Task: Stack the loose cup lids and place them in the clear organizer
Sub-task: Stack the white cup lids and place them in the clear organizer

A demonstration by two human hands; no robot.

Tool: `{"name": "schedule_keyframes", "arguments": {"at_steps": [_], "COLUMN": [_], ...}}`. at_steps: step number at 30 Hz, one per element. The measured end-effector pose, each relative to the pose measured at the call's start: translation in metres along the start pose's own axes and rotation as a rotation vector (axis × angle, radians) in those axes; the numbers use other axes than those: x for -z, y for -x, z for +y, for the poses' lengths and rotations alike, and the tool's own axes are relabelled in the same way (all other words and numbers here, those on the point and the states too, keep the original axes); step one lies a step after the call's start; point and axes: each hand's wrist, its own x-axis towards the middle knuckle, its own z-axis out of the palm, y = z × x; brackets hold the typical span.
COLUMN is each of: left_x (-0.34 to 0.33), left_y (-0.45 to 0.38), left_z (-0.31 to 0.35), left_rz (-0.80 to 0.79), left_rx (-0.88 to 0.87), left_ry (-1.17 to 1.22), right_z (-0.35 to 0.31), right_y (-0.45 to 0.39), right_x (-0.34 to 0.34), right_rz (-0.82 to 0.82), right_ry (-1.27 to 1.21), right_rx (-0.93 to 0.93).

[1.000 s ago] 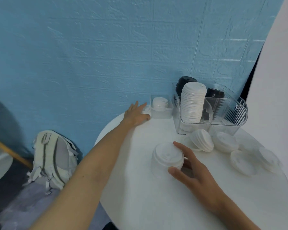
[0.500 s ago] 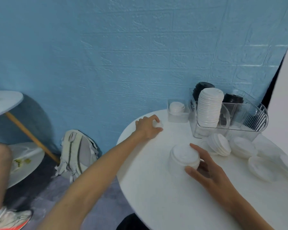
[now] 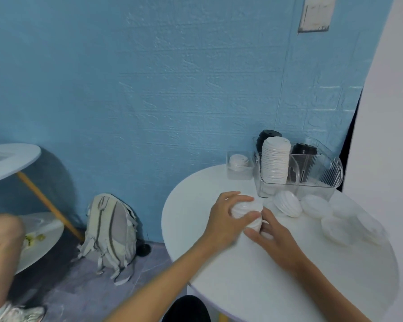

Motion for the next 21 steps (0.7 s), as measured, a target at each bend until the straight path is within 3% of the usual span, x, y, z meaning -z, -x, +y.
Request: {"name": "schedule_keyframes", "arguments": {"at_steps": [5, 21], "left_x": [-0.005, 0.002], "left_y": [0.016, 0.022], "left_z": [-0.003, -0.003], "left_rz": [0.063, -0.033], "left_rx": [-0.009, 0.019], "left_ry": [0.063, 0.152], "right_z": [0.006, 0.004], "right_y": [-0.002, 0.001], "right_x": [-0.002, -0.003], "right_rz": [0.014, 0.022], "right_ry": [0.04, 0.106], "right_rx": [-0.042, -0.05]}}
